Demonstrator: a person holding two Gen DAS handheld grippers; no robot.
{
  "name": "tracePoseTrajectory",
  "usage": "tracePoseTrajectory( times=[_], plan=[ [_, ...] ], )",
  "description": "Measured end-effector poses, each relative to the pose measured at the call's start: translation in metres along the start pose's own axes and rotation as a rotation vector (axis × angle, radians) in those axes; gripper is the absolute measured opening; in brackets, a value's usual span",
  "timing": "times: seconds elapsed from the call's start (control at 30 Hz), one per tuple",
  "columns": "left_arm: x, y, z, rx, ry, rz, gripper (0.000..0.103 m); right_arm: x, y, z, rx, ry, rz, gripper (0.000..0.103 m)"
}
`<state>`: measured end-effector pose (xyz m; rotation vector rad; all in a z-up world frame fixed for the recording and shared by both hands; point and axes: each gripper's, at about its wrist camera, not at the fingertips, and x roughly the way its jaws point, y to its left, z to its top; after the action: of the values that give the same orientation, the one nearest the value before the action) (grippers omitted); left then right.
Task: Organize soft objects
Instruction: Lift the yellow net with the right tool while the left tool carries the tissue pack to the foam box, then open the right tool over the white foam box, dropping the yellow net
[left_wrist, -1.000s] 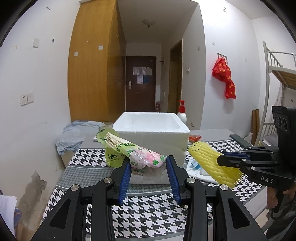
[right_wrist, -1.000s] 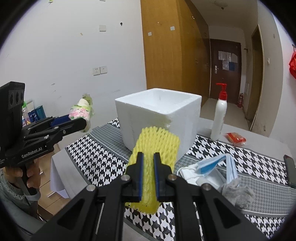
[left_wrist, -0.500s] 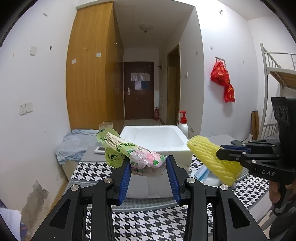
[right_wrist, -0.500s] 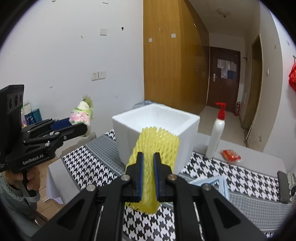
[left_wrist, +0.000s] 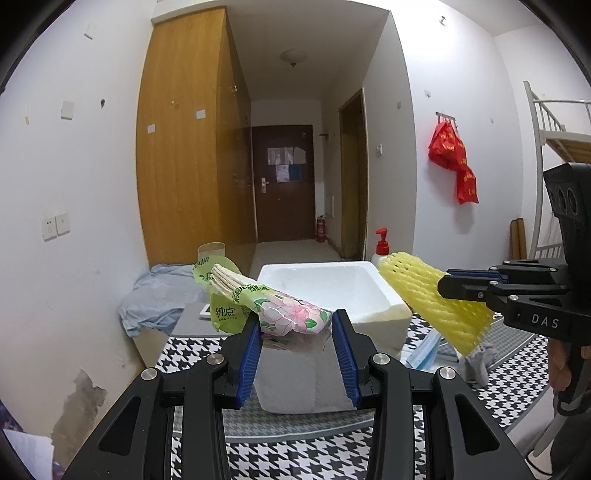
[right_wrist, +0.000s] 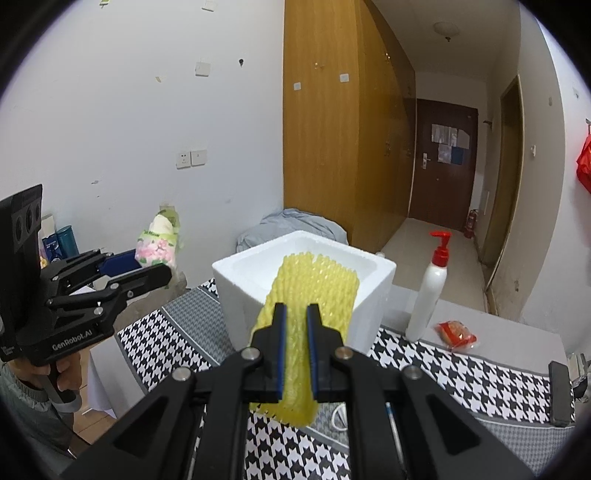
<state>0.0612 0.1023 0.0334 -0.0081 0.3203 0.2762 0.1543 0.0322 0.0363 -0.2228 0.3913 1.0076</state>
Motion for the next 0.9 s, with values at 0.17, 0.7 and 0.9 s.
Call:
tracePoseTrajectory(
  times=[0.17, 0.7, 0.9],
  plan=[
    [0.003, 0.003, 0.006, -0.004, -0.01, 0.004, 0.04, 0.004, -0.002, 0.011, 0.003, -0.012, 0.0, 0.013],
    [0.013, 0.01, 0.017, -0.004, -0.028, 0.018, 0.04, 0.031, -0.012, 0.042, 0.012, -0.017, -0.016, 0.013],
    [0.018, 0.014, 0.014, -0.014, -0.012, 0.034, 0.04, 0.051, -0.016, 0.048, 0.031, 0.012, -0.001, 0.013]
  ],
)
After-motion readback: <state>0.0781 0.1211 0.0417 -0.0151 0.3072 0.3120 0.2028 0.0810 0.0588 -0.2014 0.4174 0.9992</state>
